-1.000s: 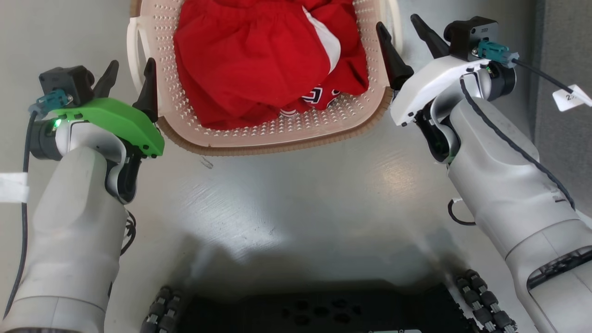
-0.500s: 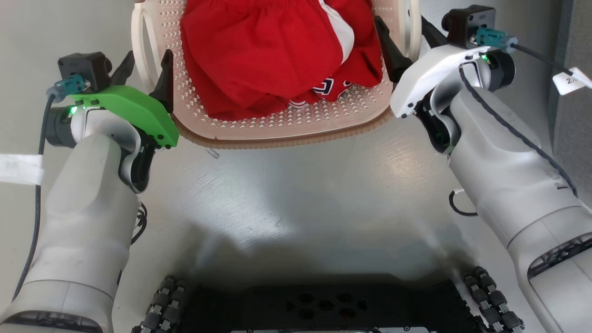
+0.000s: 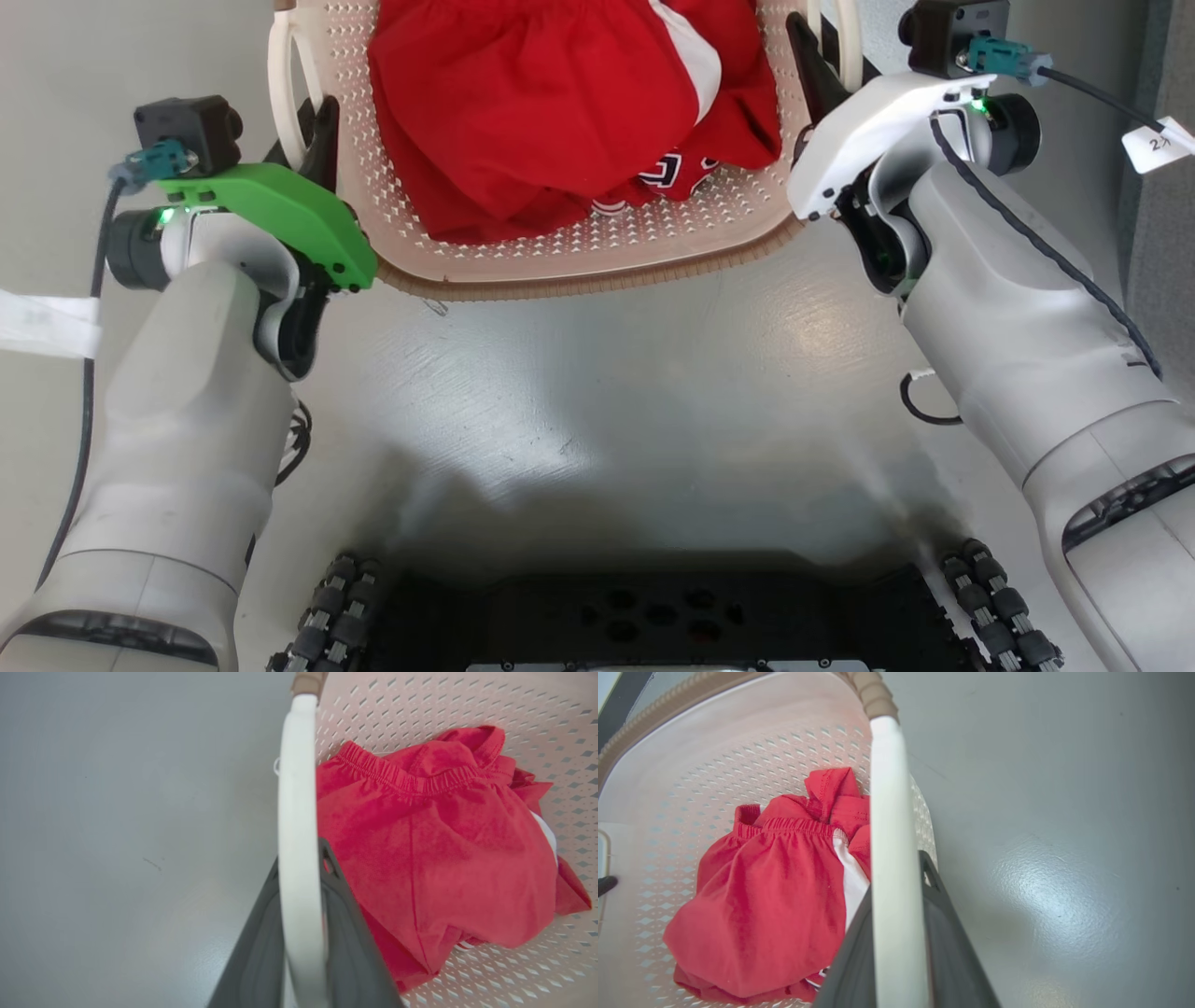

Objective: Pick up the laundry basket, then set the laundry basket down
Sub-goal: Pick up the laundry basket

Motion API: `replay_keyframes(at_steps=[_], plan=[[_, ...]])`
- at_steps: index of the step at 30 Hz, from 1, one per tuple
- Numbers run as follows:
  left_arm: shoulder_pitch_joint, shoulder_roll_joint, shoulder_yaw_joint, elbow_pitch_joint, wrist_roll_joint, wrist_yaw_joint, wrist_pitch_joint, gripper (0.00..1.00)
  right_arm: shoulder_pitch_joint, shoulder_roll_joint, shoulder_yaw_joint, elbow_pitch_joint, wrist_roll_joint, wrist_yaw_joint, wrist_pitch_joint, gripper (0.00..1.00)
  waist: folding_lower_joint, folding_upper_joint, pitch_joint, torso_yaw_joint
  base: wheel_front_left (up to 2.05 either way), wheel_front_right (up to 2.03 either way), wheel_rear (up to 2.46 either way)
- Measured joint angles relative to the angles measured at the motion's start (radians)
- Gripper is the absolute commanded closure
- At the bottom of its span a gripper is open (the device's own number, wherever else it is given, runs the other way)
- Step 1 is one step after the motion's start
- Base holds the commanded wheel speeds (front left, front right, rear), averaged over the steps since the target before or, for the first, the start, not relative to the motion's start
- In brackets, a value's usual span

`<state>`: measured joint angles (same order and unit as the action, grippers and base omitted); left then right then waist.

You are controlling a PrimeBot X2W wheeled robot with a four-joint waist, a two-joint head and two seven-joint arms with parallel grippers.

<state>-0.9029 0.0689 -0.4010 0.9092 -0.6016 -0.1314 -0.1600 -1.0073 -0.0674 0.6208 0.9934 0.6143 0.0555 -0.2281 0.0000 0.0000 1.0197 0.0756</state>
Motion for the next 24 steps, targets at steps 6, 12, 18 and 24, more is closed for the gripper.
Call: replay_keyframes(at_steps=[6,12,18,24], plan=[[-0.008,0.002,-0.016,0.012,-0.013,0.000,-0.009,1.00,-0.008,0.001,0.012,0.010,0.014,-0.004,0.000,1.00,-0.0001,0.0000,-0.001,0.001,0.00,0.00,0.00],[-0.011,0.003,-0.043,0.027,-0.029,0.000,-0.018,1.00,-0.009,0.000,0.033,0.033,0.037,-0.004,-0.001,1.00,-0.0001,0.0000,-0.014,0.001,0.00,0.00,0.00],[-0.011,0.008,-0.061,0.046,-0.034,0.000,-0.027,1.00,-0.008,0.001,0.052,0.042,0.054,-0.004,-0.002,1.00,-0.0001,0.0000,-0.039,0.001,0.00,0.00,0.00],[-0.011,0.008,-0.077,0.067,-0.064,0.000,-0.030,1.00,0.010,0.003,0.073,0.055,0.075,-0.004,-0.005,1.00,-0.0001,0.0000,-0.082,-0.002,0.00,0.00,0.00]])
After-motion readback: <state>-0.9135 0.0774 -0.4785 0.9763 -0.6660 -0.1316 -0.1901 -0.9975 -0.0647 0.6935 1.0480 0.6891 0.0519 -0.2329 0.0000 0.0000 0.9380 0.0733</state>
